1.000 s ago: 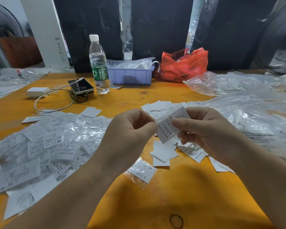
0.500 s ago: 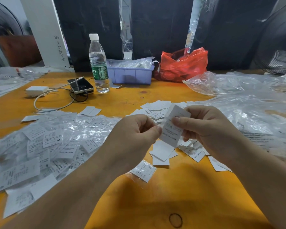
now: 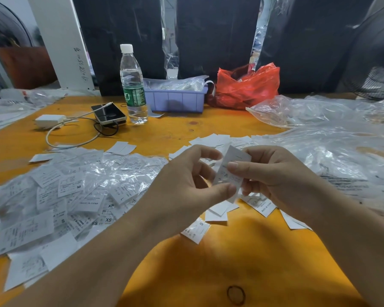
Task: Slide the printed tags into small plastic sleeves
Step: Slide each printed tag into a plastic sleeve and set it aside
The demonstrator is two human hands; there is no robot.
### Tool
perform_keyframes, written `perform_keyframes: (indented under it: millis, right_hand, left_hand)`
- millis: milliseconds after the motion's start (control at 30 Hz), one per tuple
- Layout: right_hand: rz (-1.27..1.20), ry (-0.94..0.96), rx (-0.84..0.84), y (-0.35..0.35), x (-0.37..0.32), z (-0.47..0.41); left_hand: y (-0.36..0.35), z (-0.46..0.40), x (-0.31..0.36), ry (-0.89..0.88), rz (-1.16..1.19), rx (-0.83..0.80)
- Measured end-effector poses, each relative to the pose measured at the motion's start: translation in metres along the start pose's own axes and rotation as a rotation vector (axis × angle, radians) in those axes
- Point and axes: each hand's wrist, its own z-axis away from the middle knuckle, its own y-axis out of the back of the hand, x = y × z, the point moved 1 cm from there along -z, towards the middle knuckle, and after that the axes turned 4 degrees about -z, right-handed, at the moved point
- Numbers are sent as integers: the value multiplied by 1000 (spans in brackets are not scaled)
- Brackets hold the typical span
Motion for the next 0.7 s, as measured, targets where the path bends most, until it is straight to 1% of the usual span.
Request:
perform_keyframes:
  millis: [67,133,200,267,300,367,467,600,700]
  right_hand:
    - [10,-1,-13,0,1,0]
    - [21,-13,-16,0,1,0]
    - [68,-24,-3,-1,2,0]
    - [231,-4,27,0,3,0]
    - [336,13,51,0,3,0]
    - [493,39,113,2,5,0]
    - [553,43,168,6,5,-1]
    - [572,27,166,7,8,-3]
    - [601,15,169,8,11,-3]
  left_hand:
    - [-1,0,0,60,133,-48]
    - [-1,0,-1,60,96,-52]
    - [-1,0,-3,50,10,7]
    - [3,-2,-6,52,-98,84]
    - [7,-3,-8,59,-187,99]
    - [13,-3,-11,131,-347,54]
    - [19,-4,-15,272,-496,-16]
    - [31,-6,-12,357,-615,20]
    - [40,-8,-13,427,-817,4]
